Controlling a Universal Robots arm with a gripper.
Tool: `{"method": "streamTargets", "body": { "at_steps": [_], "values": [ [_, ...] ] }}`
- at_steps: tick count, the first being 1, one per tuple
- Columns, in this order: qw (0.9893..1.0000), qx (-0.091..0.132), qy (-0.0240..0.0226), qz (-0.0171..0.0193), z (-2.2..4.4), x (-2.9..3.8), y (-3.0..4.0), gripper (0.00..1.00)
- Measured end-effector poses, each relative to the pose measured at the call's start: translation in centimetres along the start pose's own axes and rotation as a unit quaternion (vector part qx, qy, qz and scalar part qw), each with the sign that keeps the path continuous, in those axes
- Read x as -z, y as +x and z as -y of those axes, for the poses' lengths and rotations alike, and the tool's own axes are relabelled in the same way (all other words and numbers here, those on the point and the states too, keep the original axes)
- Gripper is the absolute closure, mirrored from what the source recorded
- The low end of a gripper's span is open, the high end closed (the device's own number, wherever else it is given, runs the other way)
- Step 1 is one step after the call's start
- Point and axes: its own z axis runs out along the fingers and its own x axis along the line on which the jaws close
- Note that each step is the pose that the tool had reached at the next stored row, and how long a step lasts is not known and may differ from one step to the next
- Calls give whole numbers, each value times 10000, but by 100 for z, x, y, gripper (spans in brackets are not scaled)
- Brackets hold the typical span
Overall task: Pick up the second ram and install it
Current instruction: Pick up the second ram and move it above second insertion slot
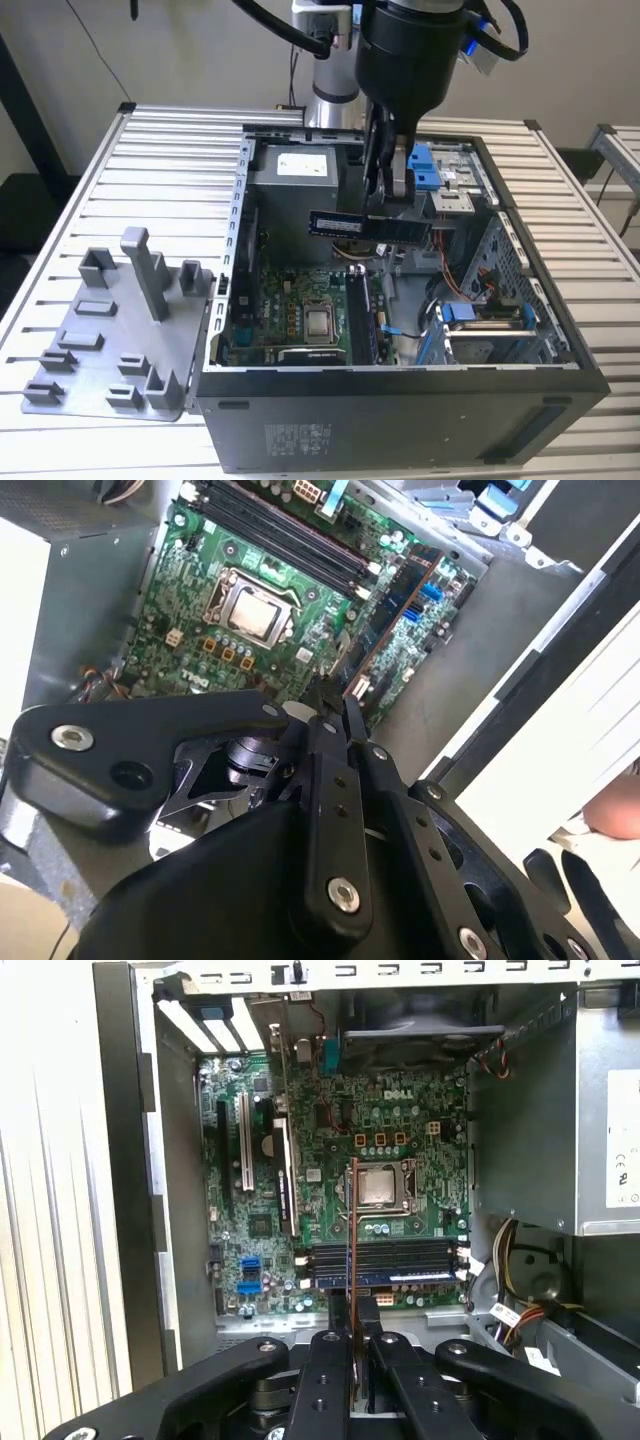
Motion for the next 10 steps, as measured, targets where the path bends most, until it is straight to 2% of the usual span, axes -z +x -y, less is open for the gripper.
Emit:
{"method": "streamTargets", "body": {
  "at_steps": [4, 7, 10],
  "values": [
    [10000, 0, 1, 3, 4, 0, -1, 86],
    [10000, 1, 3, 22, 8, -1, -1, 86],
    [10000, 16, 32, 35, 9, -3, -1, 86]
  ]
}}
